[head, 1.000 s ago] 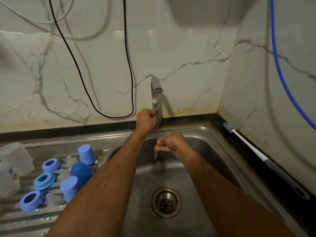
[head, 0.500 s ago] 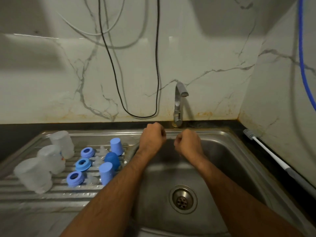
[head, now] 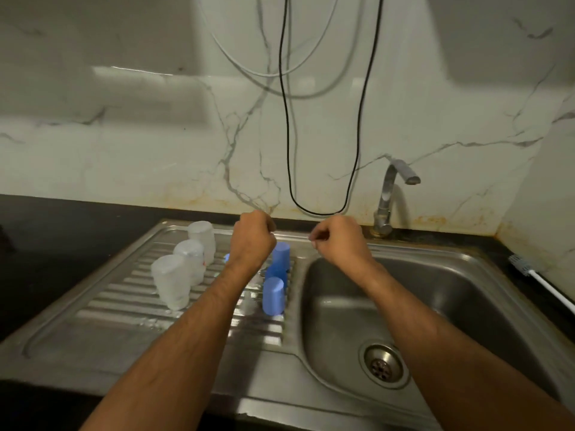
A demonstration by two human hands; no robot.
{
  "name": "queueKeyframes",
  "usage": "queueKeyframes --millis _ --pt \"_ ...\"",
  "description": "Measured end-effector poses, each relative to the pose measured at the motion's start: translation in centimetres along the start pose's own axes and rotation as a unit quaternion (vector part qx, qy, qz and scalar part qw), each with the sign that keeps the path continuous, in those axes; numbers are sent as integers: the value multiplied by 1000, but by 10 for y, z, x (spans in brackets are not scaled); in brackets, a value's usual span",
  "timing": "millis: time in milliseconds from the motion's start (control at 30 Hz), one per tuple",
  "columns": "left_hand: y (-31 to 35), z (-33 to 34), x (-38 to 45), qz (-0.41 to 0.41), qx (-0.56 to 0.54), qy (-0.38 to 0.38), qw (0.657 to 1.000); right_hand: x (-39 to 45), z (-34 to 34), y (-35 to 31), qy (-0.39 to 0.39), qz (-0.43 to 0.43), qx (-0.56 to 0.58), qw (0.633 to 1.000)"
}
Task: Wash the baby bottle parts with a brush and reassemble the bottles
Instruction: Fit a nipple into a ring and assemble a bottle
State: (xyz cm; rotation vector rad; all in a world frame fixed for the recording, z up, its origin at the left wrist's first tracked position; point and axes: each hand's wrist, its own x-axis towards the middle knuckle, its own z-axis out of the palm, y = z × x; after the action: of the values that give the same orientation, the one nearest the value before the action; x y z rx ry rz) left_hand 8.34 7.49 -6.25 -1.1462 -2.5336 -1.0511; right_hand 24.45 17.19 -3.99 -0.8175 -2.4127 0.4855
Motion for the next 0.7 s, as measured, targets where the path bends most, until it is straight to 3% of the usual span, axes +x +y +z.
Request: queueKeyframes --millis 233,700 --pt "-42 -14 5 -51 65 -58 995 33 42 -61 -69 -93 -27 993" --pt "-59 11 14 -71 126 -74 987 55 103 -76 -160 -173 -264 935"
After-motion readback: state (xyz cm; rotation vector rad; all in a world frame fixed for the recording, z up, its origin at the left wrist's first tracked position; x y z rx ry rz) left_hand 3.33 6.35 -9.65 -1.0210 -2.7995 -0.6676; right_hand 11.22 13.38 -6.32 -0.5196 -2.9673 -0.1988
